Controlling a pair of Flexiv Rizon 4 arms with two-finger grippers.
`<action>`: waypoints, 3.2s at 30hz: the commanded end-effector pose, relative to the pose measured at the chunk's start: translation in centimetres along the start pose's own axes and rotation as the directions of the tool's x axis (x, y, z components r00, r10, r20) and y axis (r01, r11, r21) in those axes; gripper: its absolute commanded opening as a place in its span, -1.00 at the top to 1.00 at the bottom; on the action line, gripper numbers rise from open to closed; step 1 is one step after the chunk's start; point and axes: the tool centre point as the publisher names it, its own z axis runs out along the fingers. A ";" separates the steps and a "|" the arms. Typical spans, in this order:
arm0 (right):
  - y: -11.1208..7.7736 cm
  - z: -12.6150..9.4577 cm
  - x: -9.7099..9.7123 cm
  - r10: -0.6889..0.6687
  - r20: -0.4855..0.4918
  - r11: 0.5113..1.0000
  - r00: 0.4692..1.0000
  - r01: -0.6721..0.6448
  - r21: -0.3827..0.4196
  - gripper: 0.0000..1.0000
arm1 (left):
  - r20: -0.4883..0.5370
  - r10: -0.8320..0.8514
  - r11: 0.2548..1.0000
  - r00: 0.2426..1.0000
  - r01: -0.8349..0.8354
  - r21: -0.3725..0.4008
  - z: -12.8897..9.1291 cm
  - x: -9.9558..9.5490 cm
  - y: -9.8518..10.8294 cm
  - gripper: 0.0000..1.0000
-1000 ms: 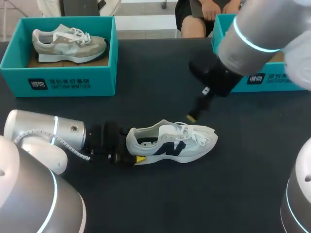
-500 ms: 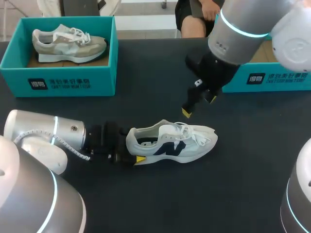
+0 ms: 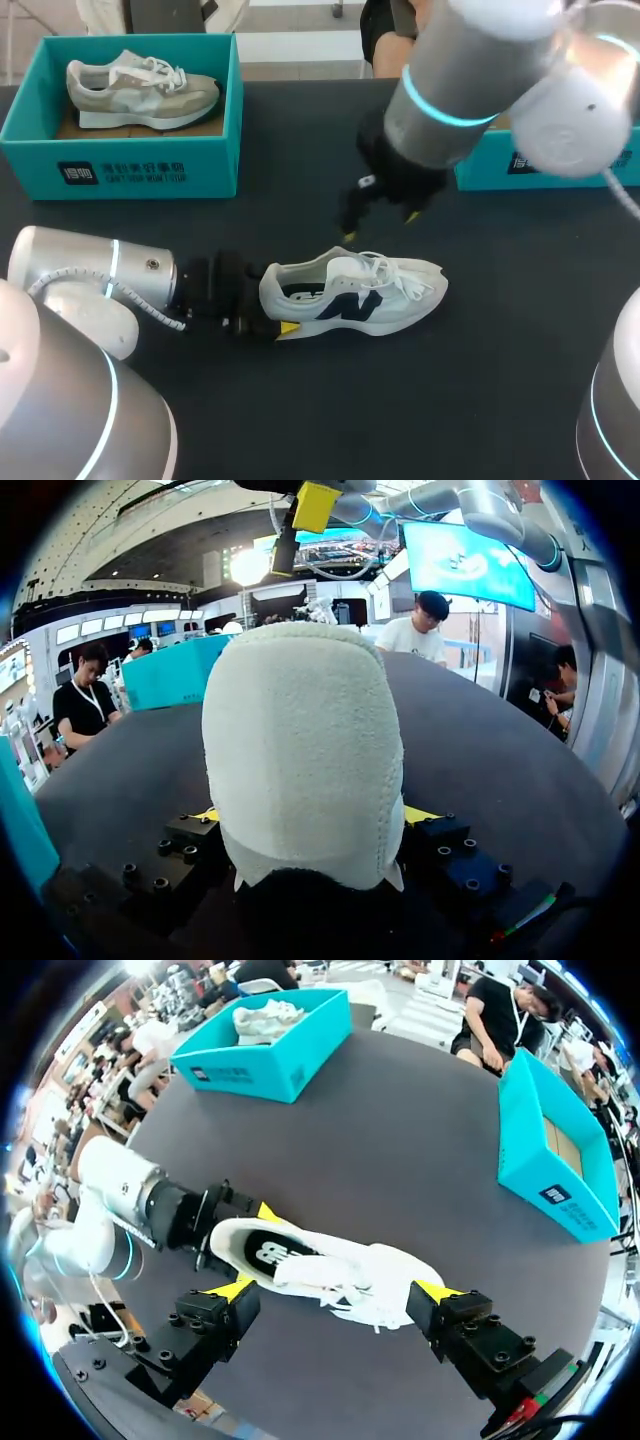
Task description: Take the shoe out of the shoebox, open the shoe tongue, remove and reinsert the insole, then place the shoe into the shoebox
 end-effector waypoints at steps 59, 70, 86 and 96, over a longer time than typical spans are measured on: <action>-1.9 9.0 3.1 0.222 0.222 0.964 0.950 -0.248 0.097 0.95 | 0.000 0.000 1.000 1.000 0.000 -0.002 0.3 0.2 0.1 1.00; -1.1 9.2 2.8 0.180 0.228 0.970 0.957 -0.212 0.122 1.00 | 0.000 0.000 1.000 1.000 0.000 -0.002 0.3 0.2 0.1 1.00; -1.1 10.3 4.2 0.232 0.400 0.957 0.887 -0.282 0.069 -1.00 | 0.000 0.000 1.000 1.000 0.000 -0.002 0.3 0.2 0.1 1.00; -1.9 11.0 3.4 0.240 0.438 0.951 0.866 -0.300 0.070 -1.00 | 0.000 0.000 1.000 1.000 0.000 -0.002 0.3 0.2 0.1 1.00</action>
